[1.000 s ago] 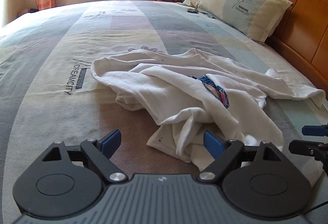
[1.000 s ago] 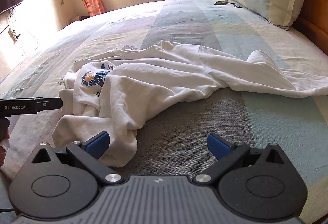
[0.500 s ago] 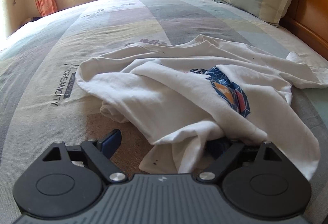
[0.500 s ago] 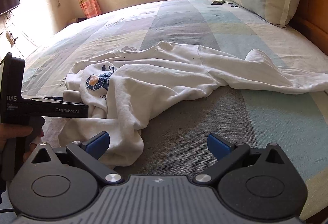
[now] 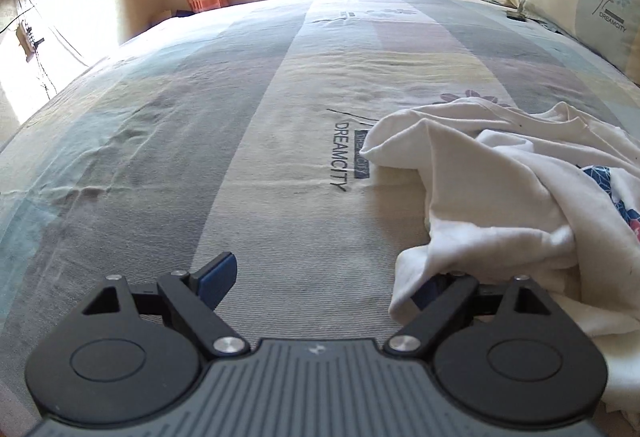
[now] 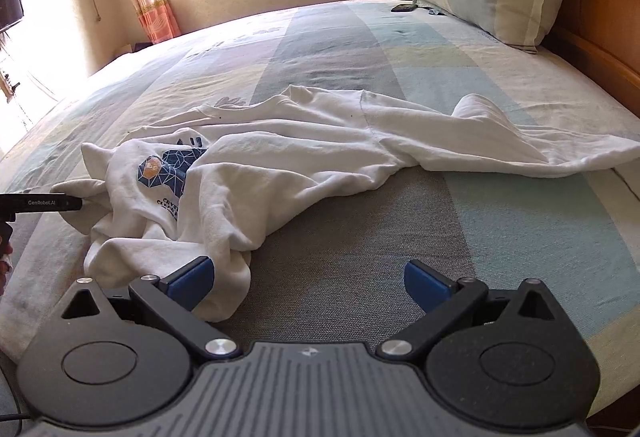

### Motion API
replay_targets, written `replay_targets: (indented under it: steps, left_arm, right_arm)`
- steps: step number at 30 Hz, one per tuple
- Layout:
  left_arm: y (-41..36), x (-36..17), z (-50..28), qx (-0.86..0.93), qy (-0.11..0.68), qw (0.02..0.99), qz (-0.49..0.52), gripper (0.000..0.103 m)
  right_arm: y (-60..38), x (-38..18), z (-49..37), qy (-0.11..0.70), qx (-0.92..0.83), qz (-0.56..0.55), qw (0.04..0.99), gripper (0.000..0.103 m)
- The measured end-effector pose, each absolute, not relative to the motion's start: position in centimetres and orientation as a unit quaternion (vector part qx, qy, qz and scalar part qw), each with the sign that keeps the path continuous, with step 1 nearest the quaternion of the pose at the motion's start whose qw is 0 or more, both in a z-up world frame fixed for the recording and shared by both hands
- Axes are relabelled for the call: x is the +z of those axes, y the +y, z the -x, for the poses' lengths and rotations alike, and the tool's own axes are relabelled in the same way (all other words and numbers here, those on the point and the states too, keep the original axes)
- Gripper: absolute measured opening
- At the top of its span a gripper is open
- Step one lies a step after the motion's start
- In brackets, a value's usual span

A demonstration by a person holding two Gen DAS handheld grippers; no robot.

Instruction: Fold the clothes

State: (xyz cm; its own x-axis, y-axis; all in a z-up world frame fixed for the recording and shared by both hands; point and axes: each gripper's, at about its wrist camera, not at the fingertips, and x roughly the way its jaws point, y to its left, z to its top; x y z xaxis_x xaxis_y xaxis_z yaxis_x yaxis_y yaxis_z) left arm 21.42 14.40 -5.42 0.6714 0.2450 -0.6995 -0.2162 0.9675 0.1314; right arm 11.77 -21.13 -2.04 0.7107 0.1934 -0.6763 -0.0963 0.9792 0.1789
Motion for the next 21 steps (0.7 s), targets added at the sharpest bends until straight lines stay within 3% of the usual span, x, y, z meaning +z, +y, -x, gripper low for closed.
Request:
replay_targets:
  steps: [21]
  left_arm:
    - [31.2, -3.2, -23.3, 0.262, 0.393, 0.881, 0.040, 0.083]
  right_arm:
    - [-20.9, -3.0, -12.8, 0.398, 0.061, -0.081, 0.912, 0.103]
